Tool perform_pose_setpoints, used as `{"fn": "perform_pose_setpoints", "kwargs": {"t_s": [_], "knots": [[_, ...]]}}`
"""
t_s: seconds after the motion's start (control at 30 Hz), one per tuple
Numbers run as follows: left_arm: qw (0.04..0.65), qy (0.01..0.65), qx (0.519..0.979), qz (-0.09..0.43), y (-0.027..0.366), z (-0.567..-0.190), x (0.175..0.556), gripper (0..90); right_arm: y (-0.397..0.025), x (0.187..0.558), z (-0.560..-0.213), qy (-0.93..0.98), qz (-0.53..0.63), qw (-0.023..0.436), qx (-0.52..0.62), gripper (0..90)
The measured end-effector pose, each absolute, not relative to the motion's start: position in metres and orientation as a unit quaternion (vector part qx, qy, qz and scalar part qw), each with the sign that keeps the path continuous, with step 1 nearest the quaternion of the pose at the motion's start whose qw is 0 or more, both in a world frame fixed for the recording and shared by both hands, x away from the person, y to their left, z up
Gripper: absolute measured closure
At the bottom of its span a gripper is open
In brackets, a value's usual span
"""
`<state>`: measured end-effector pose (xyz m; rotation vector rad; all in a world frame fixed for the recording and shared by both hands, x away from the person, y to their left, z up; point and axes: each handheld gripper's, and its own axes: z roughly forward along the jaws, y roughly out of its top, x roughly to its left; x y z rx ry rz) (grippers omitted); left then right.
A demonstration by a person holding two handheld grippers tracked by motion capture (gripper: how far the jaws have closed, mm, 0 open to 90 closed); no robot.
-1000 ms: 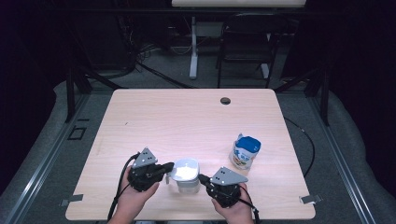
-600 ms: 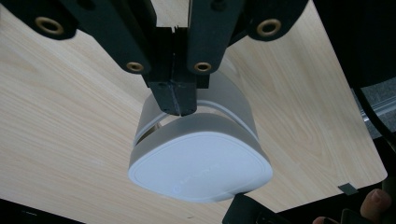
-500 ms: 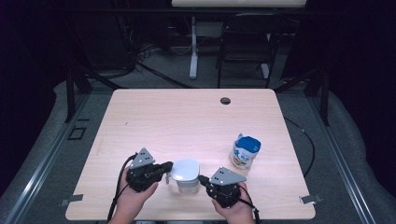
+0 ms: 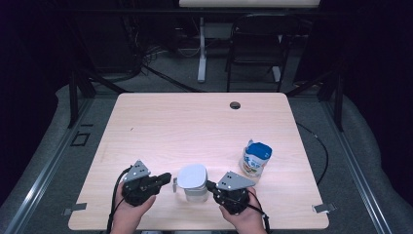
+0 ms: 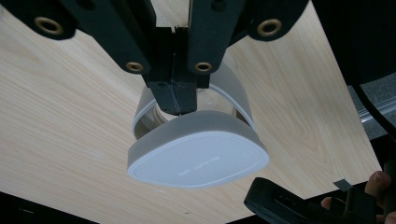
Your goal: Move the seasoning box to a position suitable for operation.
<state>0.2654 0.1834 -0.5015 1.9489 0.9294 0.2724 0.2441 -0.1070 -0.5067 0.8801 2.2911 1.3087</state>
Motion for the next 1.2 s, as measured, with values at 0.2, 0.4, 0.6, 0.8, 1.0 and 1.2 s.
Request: {"fn": "perform_pose_setpoints", "kwargs": {"t_s": [0.2, 0.4, 0.6, 0.8, 1.0, 1.2], "knots": [[0.461, 0.383, 0.792, 0.116, 0.192, -0.506, 0.26, 87.5, -0.108, 0.246, -0.506, 0.813, 0.459, 0.173, 0.314, 90.0], [0.463, 0.384, 0.79, 0.117, 0.194, -0.509, 0.261, 89.0, -0.108, 0.248, -0.505, 0.811, 0.46, 0.173, 0.316, 90.0], [0.463, 0.388, 0.789, 0.116, 0.196, -0.51, 0.263, 89.2, -0.108, 0.25, -0.504, 0.812, 0.461, 0.172, 0.314, 89.8], [0.449, 0.38, 0.8, 0.116, 0.193, -0.515, 0.265, 90.0, -0.106, 0.251, -0.501, 0.812, 0.462, 0.171, 0.311, 89.2], [0.447, 0.383, 0.801, 0.109, 0.192, -0.52, 0.266, 90.0, -0.103, 0.253, -0.499, 0.816, 0.459, 0.17, 0.307, 89.1], [0.447, 0.378, 0.804, 0.104, 0.191, -0.52, 0.266, 90.0, -0.099, 0.253, -0.496, 0.817, 0.459, 0.171, 0.303, 89.1]]}}
